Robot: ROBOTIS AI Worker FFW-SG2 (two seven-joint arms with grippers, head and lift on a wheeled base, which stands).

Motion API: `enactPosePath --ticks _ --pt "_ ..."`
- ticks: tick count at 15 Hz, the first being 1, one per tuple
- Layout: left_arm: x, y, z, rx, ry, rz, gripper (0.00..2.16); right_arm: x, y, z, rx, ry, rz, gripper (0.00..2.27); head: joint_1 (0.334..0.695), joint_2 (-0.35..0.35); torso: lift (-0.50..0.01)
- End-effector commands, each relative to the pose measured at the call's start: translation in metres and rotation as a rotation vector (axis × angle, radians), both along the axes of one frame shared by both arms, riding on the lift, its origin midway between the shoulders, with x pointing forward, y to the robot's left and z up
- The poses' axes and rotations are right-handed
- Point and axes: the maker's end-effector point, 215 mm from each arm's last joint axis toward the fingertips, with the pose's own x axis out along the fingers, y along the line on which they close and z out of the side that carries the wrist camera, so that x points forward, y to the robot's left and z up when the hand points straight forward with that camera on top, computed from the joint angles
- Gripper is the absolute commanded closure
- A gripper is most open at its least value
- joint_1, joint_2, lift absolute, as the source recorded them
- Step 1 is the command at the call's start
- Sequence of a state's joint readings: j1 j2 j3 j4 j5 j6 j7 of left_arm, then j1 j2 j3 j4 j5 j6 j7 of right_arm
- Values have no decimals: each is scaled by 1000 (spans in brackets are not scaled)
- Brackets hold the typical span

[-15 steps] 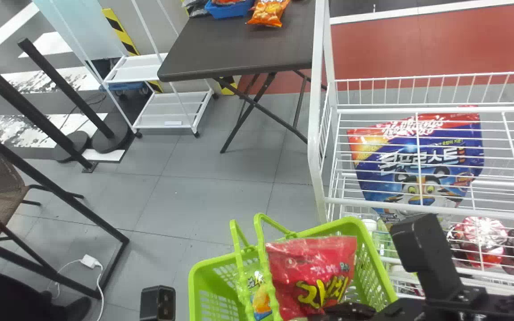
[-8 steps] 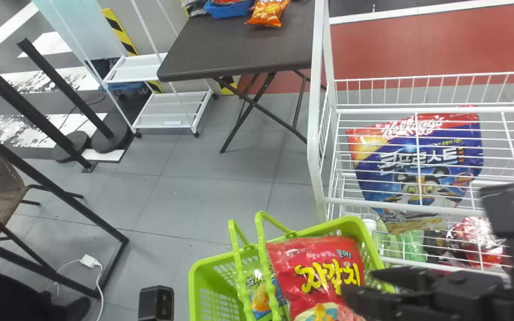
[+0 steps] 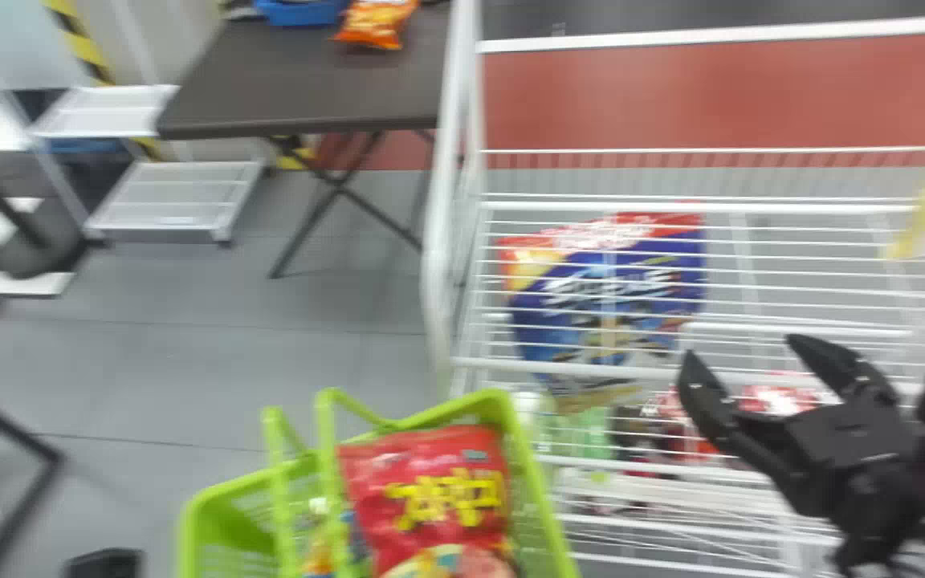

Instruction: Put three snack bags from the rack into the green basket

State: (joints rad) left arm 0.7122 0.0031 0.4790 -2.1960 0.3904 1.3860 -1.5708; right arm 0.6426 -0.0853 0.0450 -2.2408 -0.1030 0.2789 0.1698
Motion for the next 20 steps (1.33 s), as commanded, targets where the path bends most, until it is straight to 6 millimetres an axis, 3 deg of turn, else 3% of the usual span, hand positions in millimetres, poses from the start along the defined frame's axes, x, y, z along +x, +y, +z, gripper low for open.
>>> enactPosePath --ticks 1,5,20 --pt "-1 0 -1 -17 6 5 2152 -15 -22 2 -20 -128 -62 29 695 -21 0" --pt "-5 1 -5 -15 19 11 2152 -30 -25 -11 0 -124 -65 29 695 -78 0" --pt "-5 0 -5 -13 20 7 2152 -31 -26 -14 18 -110 -71 43 695 -86 0"
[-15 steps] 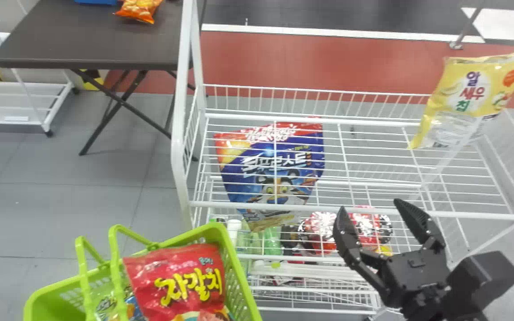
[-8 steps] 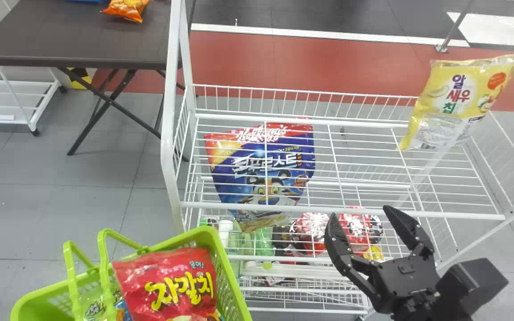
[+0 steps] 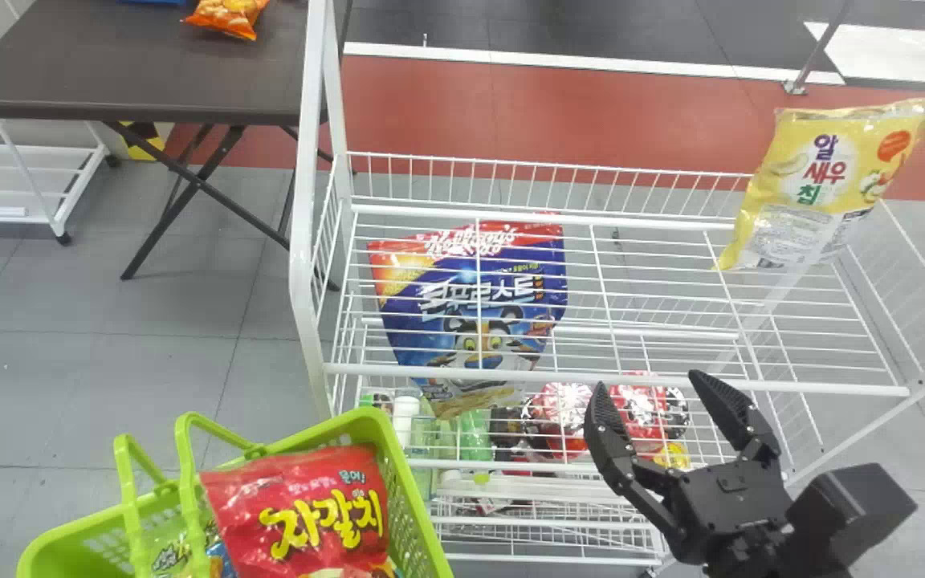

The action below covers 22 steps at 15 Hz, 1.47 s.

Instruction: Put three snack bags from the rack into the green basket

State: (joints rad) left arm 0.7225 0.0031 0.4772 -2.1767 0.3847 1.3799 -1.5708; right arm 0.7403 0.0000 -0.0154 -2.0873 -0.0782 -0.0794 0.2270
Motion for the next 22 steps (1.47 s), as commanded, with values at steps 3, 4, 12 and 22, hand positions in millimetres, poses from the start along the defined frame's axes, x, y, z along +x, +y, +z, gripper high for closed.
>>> enactPosePath --ticks 3,4,12,22 --pt "-4 0 1 -12 7 5 2152 -2 -3 -4 6 10 -9 36 695 -88 0" --pt "-4 0 1 -13 8 5 2152 -3 -4 -5 8 13 -12 36 695 -89 0" --pt "-11 1 -2 -10 20 8 2152 -11 -6 -8 23 21 -19 43 695 -97 0" --pt "-18 4 -4 -4 23 14 2152 -20 -8 -7 25 14 -22 53 695 -100 0"
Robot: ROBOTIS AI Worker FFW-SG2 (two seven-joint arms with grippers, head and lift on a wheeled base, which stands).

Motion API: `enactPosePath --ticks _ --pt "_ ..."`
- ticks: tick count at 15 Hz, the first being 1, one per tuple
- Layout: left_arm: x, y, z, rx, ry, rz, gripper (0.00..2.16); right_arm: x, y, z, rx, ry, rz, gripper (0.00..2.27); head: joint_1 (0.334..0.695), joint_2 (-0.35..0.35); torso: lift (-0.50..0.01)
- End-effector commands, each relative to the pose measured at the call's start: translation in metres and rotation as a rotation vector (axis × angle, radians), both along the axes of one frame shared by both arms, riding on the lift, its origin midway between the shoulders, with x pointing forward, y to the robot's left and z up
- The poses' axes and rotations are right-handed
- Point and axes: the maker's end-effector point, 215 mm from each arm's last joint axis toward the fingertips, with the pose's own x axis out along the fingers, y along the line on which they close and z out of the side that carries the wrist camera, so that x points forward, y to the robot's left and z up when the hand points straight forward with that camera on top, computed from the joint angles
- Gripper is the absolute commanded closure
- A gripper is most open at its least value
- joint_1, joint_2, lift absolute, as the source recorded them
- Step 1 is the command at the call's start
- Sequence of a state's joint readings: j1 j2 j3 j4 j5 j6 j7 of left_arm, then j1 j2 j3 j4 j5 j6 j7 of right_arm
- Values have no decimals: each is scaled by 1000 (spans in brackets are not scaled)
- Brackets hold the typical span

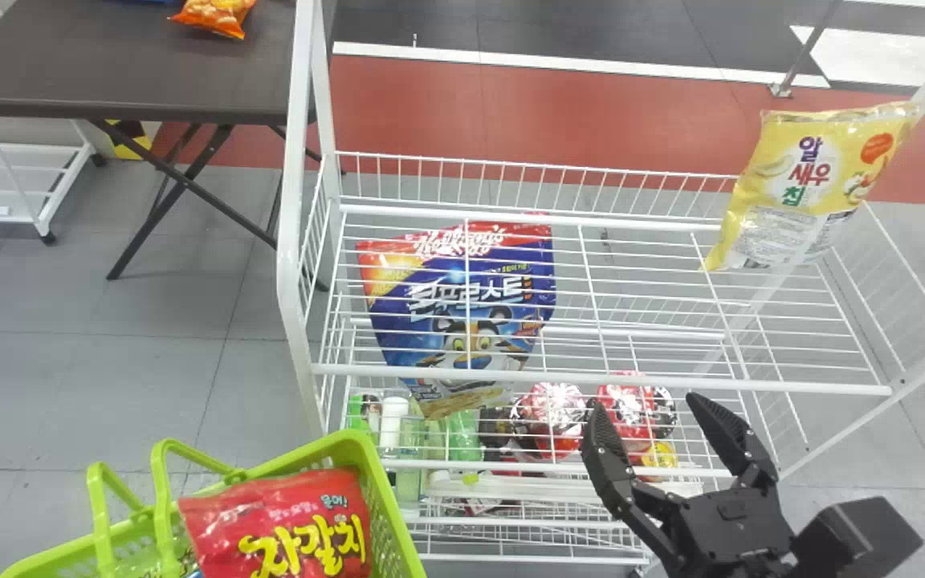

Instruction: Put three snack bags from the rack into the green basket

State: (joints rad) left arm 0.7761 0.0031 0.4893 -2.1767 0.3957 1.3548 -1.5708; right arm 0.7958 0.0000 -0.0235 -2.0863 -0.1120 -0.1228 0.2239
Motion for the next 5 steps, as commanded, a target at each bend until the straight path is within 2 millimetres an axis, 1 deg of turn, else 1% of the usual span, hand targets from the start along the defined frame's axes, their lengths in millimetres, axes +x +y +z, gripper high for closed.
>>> enactPosePath --ticks 1,5 --pt "-1 -1 2 -11 -4 3 2152 -1 -1 -1 0 3 -1 53 695 -101 0" --pt "-2 0 1 -7 -13 6 2152 -1 -5 -1 9 4 -10 56 695 -105 0"
